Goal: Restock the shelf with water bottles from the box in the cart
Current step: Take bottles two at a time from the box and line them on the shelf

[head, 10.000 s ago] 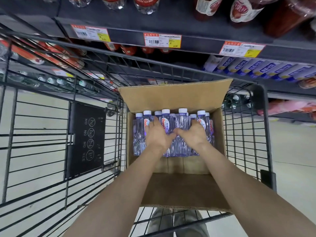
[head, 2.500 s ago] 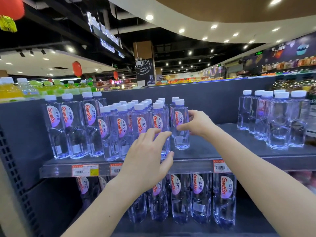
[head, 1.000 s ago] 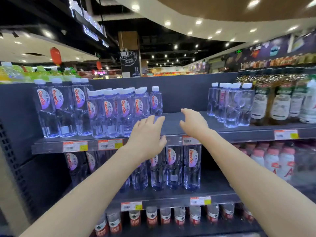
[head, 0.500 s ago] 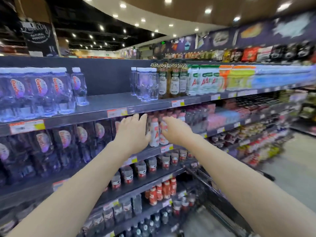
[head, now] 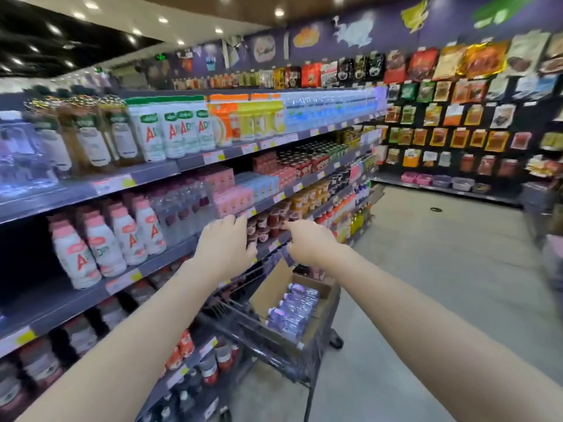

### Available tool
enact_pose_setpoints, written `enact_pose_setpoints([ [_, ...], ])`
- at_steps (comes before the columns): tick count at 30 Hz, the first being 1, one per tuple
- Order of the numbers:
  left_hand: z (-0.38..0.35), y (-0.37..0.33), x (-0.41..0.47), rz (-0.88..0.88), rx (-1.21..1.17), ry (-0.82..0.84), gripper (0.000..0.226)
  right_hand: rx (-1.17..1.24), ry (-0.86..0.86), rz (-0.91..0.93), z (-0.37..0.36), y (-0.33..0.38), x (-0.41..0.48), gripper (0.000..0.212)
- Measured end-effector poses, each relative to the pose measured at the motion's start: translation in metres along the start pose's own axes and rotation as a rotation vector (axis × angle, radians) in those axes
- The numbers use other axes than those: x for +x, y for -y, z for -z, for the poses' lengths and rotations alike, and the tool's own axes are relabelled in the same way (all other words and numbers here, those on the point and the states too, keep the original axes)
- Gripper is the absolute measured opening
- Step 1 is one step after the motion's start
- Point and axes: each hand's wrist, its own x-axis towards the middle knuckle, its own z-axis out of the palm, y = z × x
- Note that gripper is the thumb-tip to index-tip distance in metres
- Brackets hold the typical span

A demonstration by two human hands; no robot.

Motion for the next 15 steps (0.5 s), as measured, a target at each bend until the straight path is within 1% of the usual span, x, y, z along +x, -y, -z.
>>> enact_pose_setpoints([
  [2, -0.021, -0.047, 0.036, -0.015, -0.005, 0.042, 0.056, -0.021, 0.026, -0.027, -0.007, -0.058, 0.004, 0.04],
  [5, -0.06, -0.106, 0.084, -0.011, -0.043, 0.111, 0.052, -0.01, 0.063, -0.052, -0.026, -0.132, 0.01, 0.032],
  [8, -0.1, -0.151, 0.126, -0.004, -0.07, 0.194, 0.057, -0.006, 0.119, -0.106, -0.047, -0.194, 0.023, 0.015],
  [9, -0.114, -0.161, 0.139, -0.005, -0.07, 0.225, 0.058, 0.005, 0.134, -0.117, -0.056, -0.212, 0.032, 0.015],
  [12, -0.159, -0.176, 0.179, 0.019, -0.059, 0.305, 0.056, 0.037, 0.18, -0.14, -0.088, -0.258, 0.067, 0.033],
  [15, -0.212, -0.173, 0.217, 0.084, -0.063, 0.365, 0.054, 0.066, 0.267, -0.13, -0.126, -0.29, 0.11, 0.054],
])
